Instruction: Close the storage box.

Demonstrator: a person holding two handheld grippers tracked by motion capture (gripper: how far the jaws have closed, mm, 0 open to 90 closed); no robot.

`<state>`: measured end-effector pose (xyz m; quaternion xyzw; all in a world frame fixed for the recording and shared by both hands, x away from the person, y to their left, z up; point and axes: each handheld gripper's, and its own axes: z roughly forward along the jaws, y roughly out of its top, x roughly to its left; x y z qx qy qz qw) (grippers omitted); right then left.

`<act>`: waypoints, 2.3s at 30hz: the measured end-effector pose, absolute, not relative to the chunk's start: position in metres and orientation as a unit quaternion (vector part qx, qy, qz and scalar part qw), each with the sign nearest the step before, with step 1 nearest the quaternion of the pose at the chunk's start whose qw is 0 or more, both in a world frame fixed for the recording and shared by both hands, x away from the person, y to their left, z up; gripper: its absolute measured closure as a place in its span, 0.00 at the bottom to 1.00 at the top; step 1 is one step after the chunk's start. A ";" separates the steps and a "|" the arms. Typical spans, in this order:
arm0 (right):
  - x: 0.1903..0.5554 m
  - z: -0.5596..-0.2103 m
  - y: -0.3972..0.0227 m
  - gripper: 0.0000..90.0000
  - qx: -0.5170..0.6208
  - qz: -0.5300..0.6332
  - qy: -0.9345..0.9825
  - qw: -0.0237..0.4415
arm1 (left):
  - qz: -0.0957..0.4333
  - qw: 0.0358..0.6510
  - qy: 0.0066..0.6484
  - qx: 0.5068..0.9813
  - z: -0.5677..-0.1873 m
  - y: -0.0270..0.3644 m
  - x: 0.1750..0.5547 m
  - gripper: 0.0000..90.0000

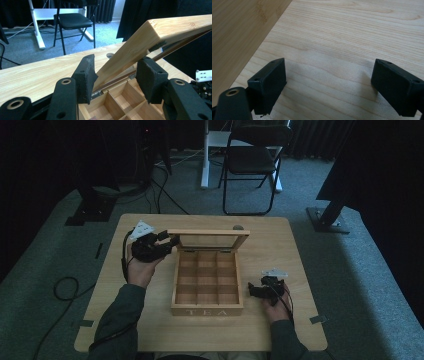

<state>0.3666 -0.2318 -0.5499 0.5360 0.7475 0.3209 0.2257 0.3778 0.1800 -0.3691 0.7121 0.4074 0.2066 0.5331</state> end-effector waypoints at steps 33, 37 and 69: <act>0.367 -0.550 -0.232 0.14 0.536 0.321 0.748 0.225 | 0.192 0.538 0.404 0.715 -0.385 0.180 0.351 0.55; 0.367 -0.550 -0.232 0.14 0.535 0.320 0.748 0.225 | 0.192 0.538 0.405 0.714 -0.388 0.180 0.347 0.55; 0.367 -0.550 -0.232 0.14 0.536 0.321 0.747 0.226 | 0.186 0.530 0.411 0.718 -0.409 0.177 0.326 0.53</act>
